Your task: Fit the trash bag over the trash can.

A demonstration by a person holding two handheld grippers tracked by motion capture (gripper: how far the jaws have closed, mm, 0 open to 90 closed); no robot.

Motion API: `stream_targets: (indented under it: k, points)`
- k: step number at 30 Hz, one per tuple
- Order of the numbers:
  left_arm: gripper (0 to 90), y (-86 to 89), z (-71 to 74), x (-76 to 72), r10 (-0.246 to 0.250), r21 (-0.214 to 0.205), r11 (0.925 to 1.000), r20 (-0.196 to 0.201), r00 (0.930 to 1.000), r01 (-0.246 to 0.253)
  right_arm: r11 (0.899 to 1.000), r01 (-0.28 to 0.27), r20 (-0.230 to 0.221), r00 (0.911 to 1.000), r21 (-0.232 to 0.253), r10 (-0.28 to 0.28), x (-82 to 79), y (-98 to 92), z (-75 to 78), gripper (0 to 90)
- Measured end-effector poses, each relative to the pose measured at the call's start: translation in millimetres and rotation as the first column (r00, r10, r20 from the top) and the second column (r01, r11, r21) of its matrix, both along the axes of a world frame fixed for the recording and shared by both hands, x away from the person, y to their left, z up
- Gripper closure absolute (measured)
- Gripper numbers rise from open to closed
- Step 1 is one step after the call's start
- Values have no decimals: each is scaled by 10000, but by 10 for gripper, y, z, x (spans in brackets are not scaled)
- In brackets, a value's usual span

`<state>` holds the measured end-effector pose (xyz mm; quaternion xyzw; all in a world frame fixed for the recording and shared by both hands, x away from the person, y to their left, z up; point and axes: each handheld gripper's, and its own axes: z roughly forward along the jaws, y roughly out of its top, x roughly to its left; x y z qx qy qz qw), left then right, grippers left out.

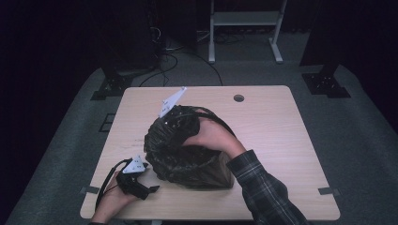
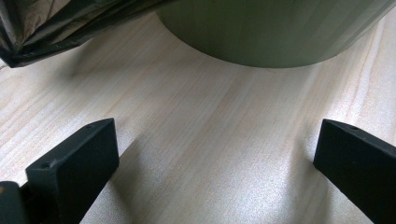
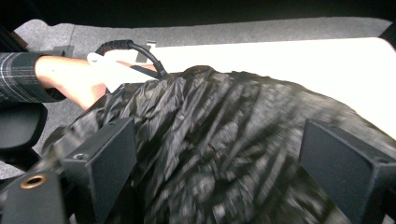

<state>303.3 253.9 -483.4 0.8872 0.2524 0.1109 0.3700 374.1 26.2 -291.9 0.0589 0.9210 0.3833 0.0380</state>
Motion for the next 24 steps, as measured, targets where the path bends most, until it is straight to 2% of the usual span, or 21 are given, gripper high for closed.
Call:
stream_targets:
  k: [5,8,9,12,15,18,20,22,24]
  points:
    - [0,0,0,0,-1,2,10000,-1,10000,1,9983,-16,-114,9999,-578,9,37,144,-180,105]
    - [0,0,0,-1,0,0,10000,-9,10000,0,9950,45,20,10000,-1000,-44,47,181,-239,103]
    - [0,0,0,0,-1,1,10000,-9,10000,1,9946,42,-117,9999,-1034,-54,56,184,-249,103]
    - [0,0,0,-1,-2,-1,10000,-10,10000,2,9933,135,-158,9998,-1147,-154,76,181,-270,103]
    - [0,0,0,-1,6,-1,10000,-5,10000,-6,9870,139,-177,9997,-1603,-170,85,203,-329,103]
    - [0,0,-1,-2,12,-5,10000,-2,10000,-12,9830,249,-268,9992,-1818,-303,84,224,-359,103]
    - [0,0,-1,-2,12,-5,10000,0,10000,-12,9745,243,-158,9995,-2232,-286,70,242,-397,103]
    - [0,0,-1,-2,12,-6,10000,-2,10000,-12,9732,224,-87,9996,-2290,-251,63,244,-395,103]
    - [0,0,0,-1,20,0,10000,4,10000,-20,9804,259,-33,9996,-1952,-270,58,220,-345,103]
